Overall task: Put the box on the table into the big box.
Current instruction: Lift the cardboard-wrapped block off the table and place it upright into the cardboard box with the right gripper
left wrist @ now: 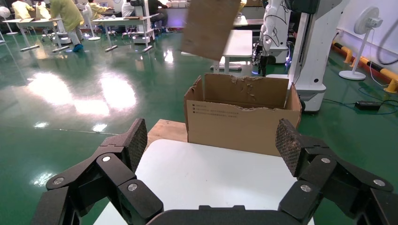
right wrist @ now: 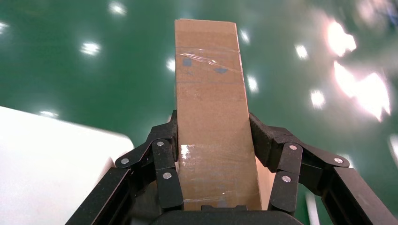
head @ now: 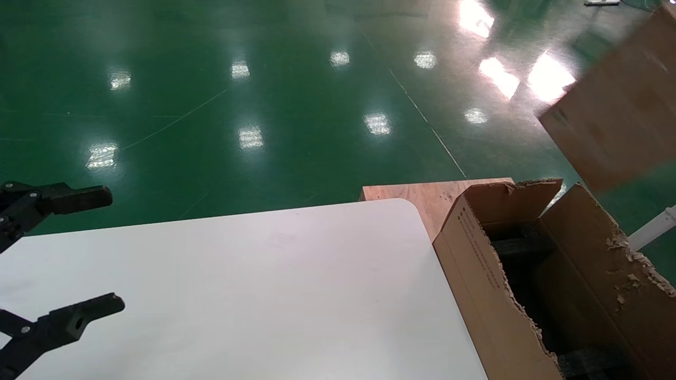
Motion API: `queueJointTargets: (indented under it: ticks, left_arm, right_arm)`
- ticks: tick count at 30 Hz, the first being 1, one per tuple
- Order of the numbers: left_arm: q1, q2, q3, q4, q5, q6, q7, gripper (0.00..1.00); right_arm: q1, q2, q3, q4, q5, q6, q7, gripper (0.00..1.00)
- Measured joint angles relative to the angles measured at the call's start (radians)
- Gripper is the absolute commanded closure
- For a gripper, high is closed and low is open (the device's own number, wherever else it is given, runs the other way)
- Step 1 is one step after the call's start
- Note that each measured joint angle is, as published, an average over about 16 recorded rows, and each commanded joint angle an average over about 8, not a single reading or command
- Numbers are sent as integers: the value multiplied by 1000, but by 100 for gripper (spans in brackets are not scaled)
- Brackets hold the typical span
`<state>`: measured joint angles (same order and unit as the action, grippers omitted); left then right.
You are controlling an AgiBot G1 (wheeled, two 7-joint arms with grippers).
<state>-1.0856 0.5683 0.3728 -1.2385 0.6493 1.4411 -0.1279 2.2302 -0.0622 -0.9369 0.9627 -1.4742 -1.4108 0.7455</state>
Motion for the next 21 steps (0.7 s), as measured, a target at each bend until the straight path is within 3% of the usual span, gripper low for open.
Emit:
queueJointTargets:
  ticks: [10,21]
  left_arm:
    - [0,0,0,0,0,0,0,0]
    - [0,0,0,0,0,0,0,0]
  right_arm:
    - [-100,160,-164,111,27,173,181,100]
    - [-196,216,-424,139,193,435,219,100]
